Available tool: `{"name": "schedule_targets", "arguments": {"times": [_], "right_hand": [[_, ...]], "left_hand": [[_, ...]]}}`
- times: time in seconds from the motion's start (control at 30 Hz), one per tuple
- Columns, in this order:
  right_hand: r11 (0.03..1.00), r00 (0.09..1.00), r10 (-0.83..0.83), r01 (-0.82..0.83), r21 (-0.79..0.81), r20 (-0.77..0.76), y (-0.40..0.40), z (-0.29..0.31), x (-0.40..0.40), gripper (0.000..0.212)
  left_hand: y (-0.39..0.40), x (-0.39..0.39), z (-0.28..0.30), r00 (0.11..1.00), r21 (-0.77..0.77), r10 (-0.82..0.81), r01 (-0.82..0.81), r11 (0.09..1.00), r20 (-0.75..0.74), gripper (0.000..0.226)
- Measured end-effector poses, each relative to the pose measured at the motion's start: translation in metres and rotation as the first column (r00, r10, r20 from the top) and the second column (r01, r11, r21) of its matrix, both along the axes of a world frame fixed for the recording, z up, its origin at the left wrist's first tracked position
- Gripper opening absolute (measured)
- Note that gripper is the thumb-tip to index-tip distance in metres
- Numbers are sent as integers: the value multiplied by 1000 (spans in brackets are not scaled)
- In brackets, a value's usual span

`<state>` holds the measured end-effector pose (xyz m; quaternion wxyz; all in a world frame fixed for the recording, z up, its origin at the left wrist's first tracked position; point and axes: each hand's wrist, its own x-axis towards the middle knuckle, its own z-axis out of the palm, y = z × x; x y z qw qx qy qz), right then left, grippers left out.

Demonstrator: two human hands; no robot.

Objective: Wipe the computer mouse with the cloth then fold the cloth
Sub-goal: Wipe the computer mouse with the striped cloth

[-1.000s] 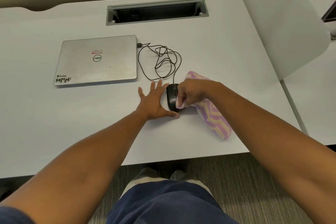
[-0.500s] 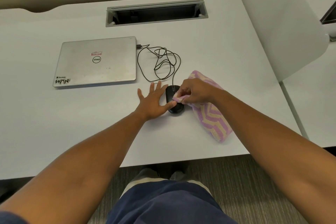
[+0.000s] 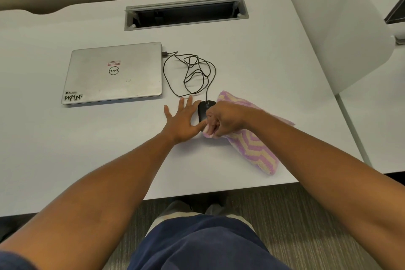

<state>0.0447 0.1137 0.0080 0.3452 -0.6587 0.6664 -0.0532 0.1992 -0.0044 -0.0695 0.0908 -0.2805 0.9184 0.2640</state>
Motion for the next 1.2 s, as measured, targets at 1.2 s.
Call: {"name": "schedule_targets", "arguments": {"times": [1.2], "right_hand": [[929, 923, -365, 370, -20, 120, -2, -12, -38, 17]], "left_hand": [[-3, -1, 3, 1000, 53, 26, -25, 998, -14, 92]]}}
